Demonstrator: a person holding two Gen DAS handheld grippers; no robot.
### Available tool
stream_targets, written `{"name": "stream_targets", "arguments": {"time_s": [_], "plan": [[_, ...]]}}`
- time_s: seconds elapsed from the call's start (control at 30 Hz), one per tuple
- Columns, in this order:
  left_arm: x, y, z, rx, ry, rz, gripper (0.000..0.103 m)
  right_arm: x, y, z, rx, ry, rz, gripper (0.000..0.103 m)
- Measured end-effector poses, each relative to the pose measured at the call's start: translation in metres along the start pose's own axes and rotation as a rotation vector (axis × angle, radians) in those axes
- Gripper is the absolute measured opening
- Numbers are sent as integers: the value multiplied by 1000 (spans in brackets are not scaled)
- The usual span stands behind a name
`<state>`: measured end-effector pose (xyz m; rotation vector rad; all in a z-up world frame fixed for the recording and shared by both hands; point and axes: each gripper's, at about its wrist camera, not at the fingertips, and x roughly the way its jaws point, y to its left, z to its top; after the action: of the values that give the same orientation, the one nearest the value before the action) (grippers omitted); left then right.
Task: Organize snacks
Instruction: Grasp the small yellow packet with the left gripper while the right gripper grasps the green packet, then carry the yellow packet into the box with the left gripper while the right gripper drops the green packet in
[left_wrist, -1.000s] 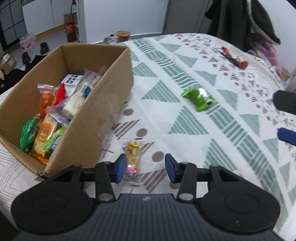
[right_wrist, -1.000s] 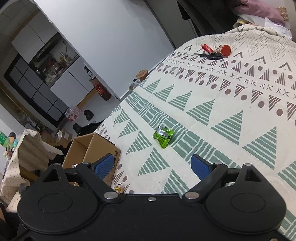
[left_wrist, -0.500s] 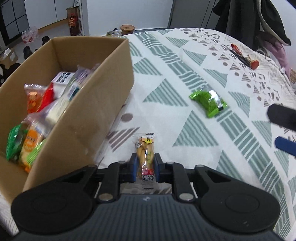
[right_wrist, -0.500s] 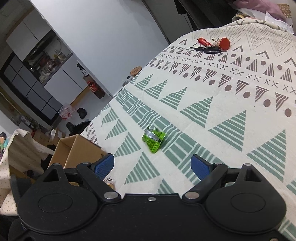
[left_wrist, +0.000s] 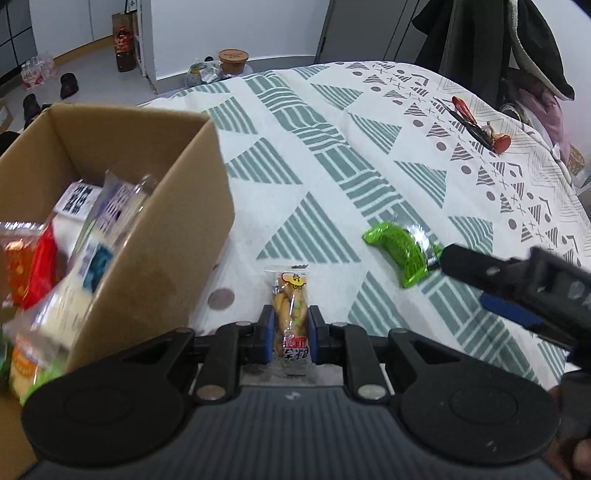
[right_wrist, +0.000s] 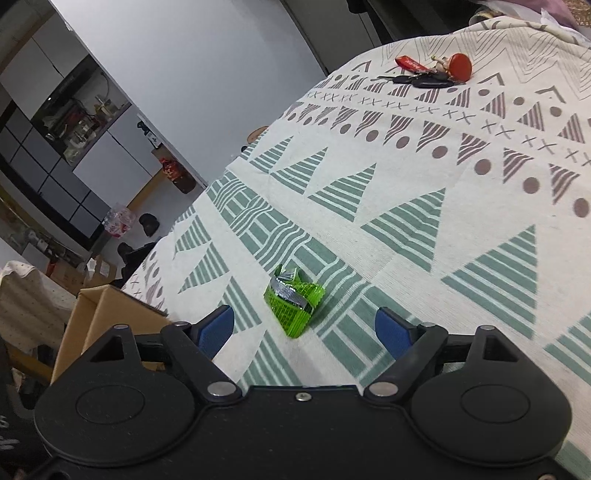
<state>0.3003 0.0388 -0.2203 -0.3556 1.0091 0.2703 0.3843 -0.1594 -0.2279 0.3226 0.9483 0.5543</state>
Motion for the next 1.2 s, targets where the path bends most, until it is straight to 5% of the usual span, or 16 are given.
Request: {"name": "stream_targets", "arguments": {"time_s": [0.37, 0.43, 0.5, 1.2], "plan": [[7, -1, 19, 7, 8, -50, 17, 32, 2, 7, -11, -13, -3, 79], [6, -1, 20, 17, 6, -50, 17, 39, 6, 10, -31, -6, -9, 67], [3, 0, 21, 16, 13, -56, 17, 42, 8, 11, -30, 32, 3, 28], [-82, 14, 29, 51, -96, -88, 17, -33, 53, 5, -54, -68, 23, 27]]}}
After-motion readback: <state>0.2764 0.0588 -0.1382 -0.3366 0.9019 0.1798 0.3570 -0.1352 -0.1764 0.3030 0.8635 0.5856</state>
